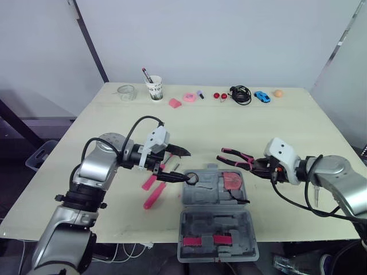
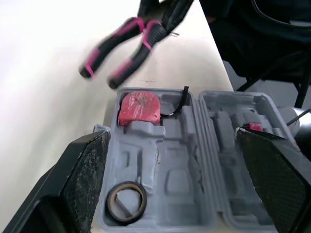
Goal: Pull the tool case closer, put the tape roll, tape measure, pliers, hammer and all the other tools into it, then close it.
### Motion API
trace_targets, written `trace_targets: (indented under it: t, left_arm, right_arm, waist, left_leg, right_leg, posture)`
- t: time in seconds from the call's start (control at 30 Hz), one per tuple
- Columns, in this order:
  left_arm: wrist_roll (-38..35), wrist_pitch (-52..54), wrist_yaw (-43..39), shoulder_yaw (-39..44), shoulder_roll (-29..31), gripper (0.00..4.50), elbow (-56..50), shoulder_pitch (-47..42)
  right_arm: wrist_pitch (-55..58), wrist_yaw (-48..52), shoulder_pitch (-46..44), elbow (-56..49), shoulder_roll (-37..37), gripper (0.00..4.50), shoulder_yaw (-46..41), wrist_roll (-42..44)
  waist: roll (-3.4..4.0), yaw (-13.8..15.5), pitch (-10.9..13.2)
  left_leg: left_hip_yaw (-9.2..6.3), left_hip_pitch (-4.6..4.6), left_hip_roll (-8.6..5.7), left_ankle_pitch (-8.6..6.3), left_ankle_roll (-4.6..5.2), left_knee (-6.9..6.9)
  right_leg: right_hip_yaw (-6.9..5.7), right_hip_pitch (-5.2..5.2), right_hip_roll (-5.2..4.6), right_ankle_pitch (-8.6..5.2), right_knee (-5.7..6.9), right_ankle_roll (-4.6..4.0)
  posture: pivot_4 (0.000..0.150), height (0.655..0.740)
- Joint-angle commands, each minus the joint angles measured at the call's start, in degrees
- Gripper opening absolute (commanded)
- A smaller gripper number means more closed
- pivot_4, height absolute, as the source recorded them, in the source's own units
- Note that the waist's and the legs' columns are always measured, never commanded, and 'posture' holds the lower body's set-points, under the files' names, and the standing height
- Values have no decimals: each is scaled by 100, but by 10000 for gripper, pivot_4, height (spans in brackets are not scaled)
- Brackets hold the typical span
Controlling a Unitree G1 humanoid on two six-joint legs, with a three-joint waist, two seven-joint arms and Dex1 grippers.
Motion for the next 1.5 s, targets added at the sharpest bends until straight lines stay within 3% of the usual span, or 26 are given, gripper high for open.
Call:
trace_targets:
  t: [0.03, 0.4, 0.77, 1.17, 1.5]
  left_arm:
    - [-276, -210, -9, 549, 347, 44007, -369, 497]
    - [-770, -685, -200, 1480, 930, 44007, -646, 1963]
    - [-1038, -1089, -473, 1718, 1171, 44007, -442, 2271]
    - [-863, -1593, -685, 1229, 1176, 44007, 287, 1967]
    - [-742, -1830, -685, 655, 1183, 44007, 561, 1588]
  right_arm:
    - [-354, -105, 329, 216, -248, 10061, -741, -46]
    - [-488, -385, 790, 1025, -596, 10061, -1617, -136]
    - [-462, -524, 715, 906, -575, 10061, -1613, -99]
    - [-940, 372, -545, 462, -242, 10061, 34, -148]
    - [-1213, 888, -1238, 587, 422, 10061, 1751, -855]
  waist:
    - [1, -6, 0]
    - [12, -9, 7]
    - [23, -10, 13]
    - [30, -78, 18]
    - [30, -85, 19]
  left_leg:
    - [2, 0, 0, 0, 0, -1]
    - [9, 7, 3, 0, 0, -2]
    - [13, 8, 3, 0, 0, -4]
    - [13, 6, 4, 0, 0, -6]
    - [12, 6, 4, 0, 0, -5]
  right_leg:
    - [1, -1, 0, 0, -1, 0]
    - [5, -1, -1, -10, 1, -19]
    - [7, -2, -1, -13, 0, -24]
    - [5, -3, -2, -13, -2, -24]
    - [4, -4, -1, -9, -1, -18]
  posture:
    - [1500, 7400]
    - [1500, 7400]
    - [1500, 7400]
    - [1500, 7400]
    - [1500, 7400]
